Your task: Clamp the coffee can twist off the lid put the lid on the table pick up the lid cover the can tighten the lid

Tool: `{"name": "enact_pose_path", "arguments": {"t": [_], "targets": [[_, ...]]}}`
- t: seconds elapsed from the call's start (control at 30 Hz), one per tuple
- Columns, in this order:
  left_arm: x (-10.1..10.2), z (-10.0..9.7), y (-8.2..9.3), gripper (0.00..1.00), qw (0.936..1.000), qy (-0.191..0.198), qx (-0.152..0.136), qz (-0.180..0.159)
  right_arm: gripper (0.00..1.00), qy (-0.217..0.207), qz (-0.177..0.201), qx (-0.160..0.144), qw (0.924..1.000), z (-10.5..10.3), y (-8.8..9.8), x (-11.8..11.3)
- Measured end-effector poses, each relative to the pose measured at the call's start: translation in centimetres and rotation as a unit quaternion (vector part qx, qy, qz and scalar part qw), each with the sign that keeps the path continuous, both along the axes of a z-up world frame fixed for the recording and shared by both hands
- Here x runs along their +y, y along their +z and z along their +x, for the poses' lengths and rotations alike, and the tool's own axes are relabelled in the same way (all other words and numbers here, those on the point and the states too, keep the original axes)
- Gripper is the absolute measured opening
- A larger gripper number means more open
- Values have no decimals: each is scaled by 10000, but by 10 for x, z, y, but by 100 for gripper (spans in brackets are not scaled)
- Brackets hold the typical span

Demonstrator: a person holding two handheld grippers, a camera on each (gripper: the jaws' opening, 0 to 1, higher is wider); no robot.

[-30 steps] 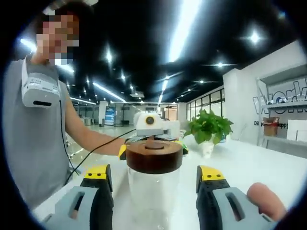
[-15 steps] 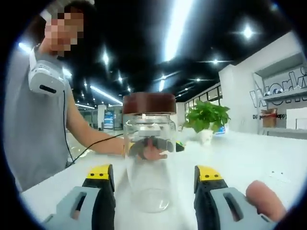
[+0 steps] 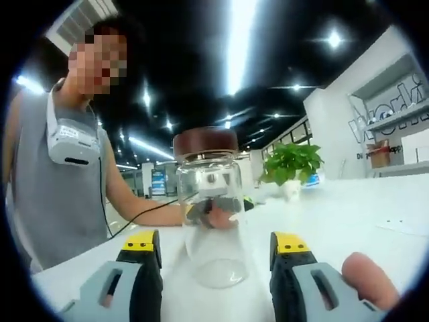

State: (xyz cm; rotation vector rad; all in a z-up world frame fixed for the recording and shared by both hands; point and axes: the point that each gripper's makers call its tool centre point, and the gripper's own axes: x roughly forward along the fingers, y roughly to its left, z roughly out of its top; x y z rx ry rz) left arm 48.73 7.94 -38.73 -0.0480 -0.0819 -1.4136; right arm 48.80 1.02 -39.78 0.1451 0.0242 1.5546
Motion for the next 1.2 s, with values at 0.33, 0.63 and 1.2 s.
{"name": "enact_pose_path", "arguments": {"t": [0.33,0.63,1.2], "targets": [[-8,13,4,57,9995,249,94,-156,58,168,-83,28,9998,-3,-6,1],[-45,11,-8,62,9998,123,54,111,57,220,-34,50,9997,-3,-5,-1],[-63,7,-10,51,9998,206,26,57,54,190,-3,62,9998,-5,-3,1]]}}
